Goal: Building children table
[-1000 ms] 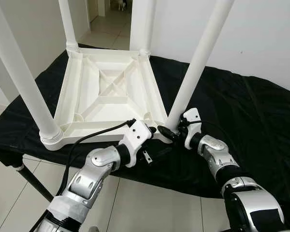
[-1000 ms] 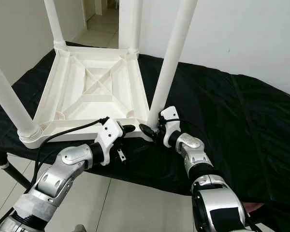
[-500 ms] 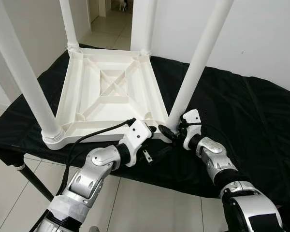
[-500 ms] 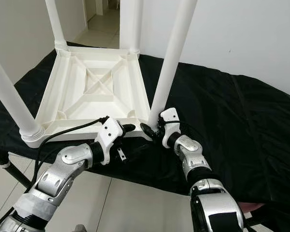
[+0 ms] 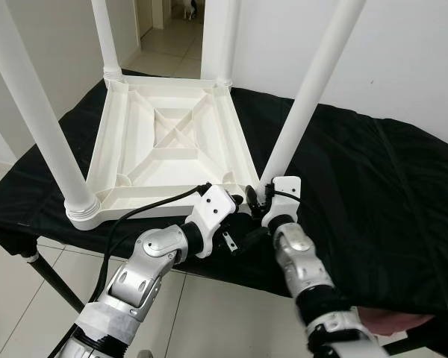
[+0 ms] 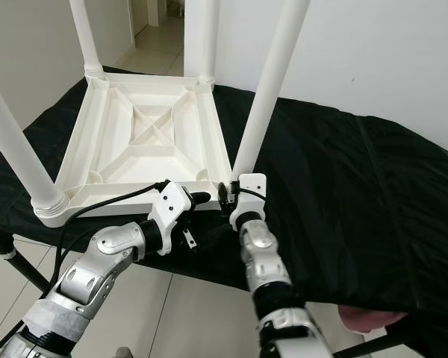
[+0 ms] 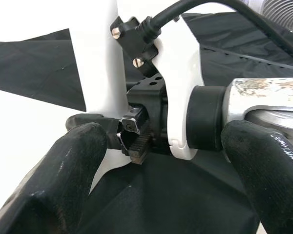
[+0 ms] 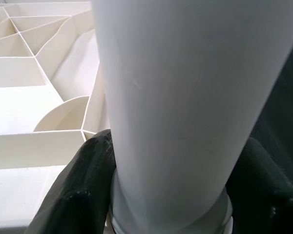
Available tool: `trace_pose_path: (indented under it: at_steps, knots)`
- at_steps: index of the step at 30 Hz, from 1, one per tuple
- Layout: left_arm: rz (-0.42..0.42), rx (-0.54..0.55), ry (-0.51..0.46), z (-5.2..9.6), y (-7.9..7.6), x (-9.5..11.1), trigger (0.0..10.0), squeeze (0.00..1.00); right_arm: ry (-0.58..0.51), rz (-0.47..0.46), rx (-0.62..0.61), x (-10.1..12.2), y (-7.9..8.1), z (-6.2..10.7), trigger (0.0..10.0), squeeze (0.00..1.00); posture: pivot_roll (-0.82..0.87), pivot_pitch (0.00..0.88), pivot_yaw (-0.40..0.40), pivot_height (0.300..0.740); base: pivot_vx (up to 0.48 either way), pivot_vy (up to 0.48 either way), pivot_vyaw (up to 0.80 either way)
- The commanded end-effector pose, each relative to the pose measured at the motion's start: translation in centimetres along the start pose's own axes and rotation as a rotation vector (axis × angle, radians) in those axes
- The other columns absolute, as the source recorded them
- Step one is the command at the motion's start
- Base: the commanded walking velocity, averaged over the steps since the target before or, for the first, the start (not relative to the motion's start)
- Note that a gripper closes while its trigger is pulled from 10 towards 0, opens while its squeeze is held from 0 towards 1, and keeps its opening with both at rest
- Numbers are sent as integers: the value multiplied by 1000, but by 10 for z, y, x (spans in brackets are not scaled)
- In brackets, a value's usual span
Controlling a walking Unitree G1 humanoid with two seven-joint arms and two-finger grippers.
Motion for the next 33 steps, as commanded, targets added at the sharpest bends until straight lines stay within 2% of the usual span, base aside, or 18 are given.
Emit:
trace_pose_path:
  at_steps: [1, 2, 6, 7, 17, 19, 20, 21, 23, 26, 27, 32, 33]
  knots:
    - [6, -8, 5, -1, -2, -1, 10000, 0, 49, 6, -1, -13, 0, 6, 10000, 0, -18, 0, -68, 740, 0, 0, 0]
    - [7, -10, 6, -1, -2, -1, 10000, 0, 42, 6, 23, -11, 5, 7, 10000, 0, -18, 0, -68, 740, 0, 0, 0]
    - [6, -12, 8, -1, -2, -1, 10000, 0, 49, 5, 5, -10, -4, 8, 10000, 0, -22, 0, -69, 740, 0, 0, 0]
    - [6, -11, 7, -1, -1, -1, 10000, 0, 45, -4, 8, -10, -5, 8, 10000, 1000, -22, 0, -69, 740, 0, 0, 0]
    - [10, -11, 7, 0, -3, -1, 10000, 0, 30, -10, 52, -5, -7, 17, 10000, 1000, -24, 0, -68, 740, 0, 0, 0]
    - [12, -12, 6, 0, -4, -1, 10000, 0, 25, 23, 125, -1, -10, 20, 10000, 1000, -27, 0, -69, 740, 0, 0, 0]
    - [12, -12, 6, 0, -4, -1, 10000, 0, 25, 45, 168, 2, -12, 20, 10000, 0, -30, 0, -68, 740, 0, 0, 0]
    - [12, -12, 6, 0, -4, -1, 10000, 0, 25, 45, 168, 2, -12, 20, 10000, 0, -30, 0, -68, 740, 0, 0, 0]
    - [12, -12, 4, -1, -3, -1, 10000, 0, 7, 99, 277, 12, -19, 18, 10000, 0, -31, 0, -69, 740, 0, 0, 0]
    - [12, -12, 5, -2, -3, -1, 10000, 0, 0, 128, 329, 17, -21, 16, 10000, 0, -31, 0, -70, 740, 0, 0, 0]
    - [11, -12, 5, -2, -3, -1, 10000, 0, -3, 154, 383, 21, -23, 15, 10000, 0, -28, 0, -70, 740, 0, 0, 0]
    - [5, -8, 4, -2, -1, 0, 10000, 0, 21, 200, 504, 24, -24, 10, 10000, 0, -26, 0, -68, 740, 0, 0, 0]
    - [3, -7, 4, -2, 0, 0, 10000, 0, 29, 207, 550, 24, -19, 9, 10000, 0, -22, 0, -67, 740, 0, 0, 0]
Point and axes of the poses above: a point about 5 cm out from each wrist's last joint towards the gripper, its own z axis pointing back from the gripper into the wrist, its own x axis along the axis of the wrist's last joint, y = z × x, the point moved 5 cm from there along -z, pointing out of the wrist towards the gripper, and after that the axes turned 7 degrees about -z, right-handed, at the moved point
